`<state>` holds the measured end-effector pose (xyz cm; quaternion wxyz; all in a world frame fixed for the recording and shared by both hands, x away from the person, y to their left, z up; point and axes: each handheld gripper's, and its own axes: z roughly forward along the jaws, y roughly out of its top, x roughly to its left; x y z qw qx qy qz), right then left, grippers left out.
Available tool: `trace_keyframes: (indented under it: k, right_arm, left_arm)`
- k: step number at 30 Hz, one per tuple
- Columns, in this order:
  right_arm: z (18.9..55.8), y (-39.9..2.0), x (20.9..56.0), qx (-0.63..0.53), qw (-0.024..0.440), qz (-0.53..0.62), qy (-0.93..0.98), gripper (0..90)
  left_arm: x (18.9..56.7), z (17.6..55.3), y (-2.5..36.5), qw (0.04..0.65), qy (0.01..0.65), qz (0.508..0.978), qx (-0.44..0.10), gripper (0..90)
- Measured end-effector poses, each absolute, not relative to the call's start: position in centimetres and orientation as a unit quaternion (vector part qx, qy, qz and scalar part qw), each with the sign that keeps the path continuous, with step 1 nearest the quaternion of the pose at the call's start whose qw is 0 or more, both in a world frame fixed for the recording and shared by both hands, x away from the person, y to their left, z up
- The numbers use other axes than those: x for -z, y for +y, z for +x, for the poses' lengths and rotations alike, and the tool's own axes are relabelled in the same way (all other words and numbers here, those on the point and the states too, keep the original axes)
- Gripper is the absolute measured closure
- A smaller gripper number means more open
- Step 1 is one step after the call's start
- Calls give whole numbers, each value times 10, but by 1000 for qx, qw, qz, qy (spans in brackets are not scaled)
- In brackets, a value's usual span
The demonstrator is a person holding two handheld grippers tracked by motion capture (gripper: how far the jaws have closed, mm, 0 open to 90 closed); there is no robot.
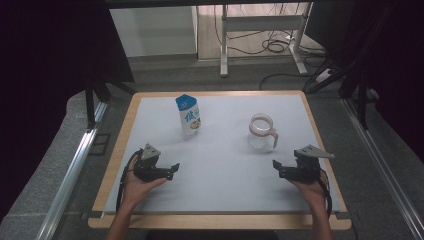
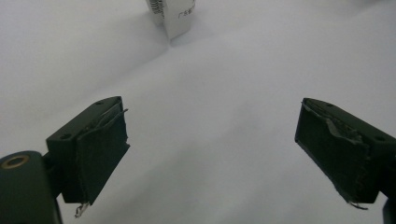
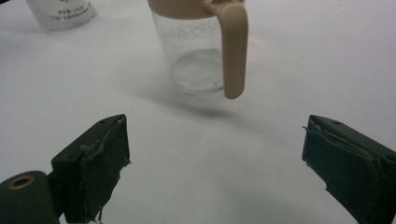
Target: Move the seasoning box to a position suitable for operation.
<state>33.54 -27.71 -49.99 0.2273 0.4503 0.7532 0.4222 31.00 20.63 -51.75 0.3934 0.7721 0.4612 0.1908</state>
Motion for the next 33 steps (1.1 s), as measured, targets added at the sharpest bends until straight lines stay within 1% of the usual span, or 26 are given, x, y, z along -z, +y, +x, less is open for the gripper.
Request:
trace_keyframes:
  k: [4,7,9,11,14,20,29,33]
  right_arm:
    - [338,-275,503,-413,226,448,760,78]
    - [335,-275,504,-413,222,449,760,83]
    - [331,-276,505,-408,222,449,763,84]
    - [330,-277,505,-407,221,454,761,84]
    - [326,-275,498,-415,222,452,758,98]
    - [326,-267,490,-418,229,440,762,100]
    - [333,-262,482,-429,218,424,767,103]
    - [336,-261,476,-438,216,416,767,104]
  left_arm:
    - [517,311,211,394,474,767,-178,146]
    - [513,311,213,393,489,765,-146,140]
    - [510,311,211,392,485,766,-157,141]
    - [510,312,210,391,479,771,-156,151]
    - [511,310,207,384,473,776,-162,158]
    - [506,298,206,404,446,775,-192,168]
    - [511,300,211,408,452,775,-169,168]
    - [512,300,211,407,449,777,-171,178]
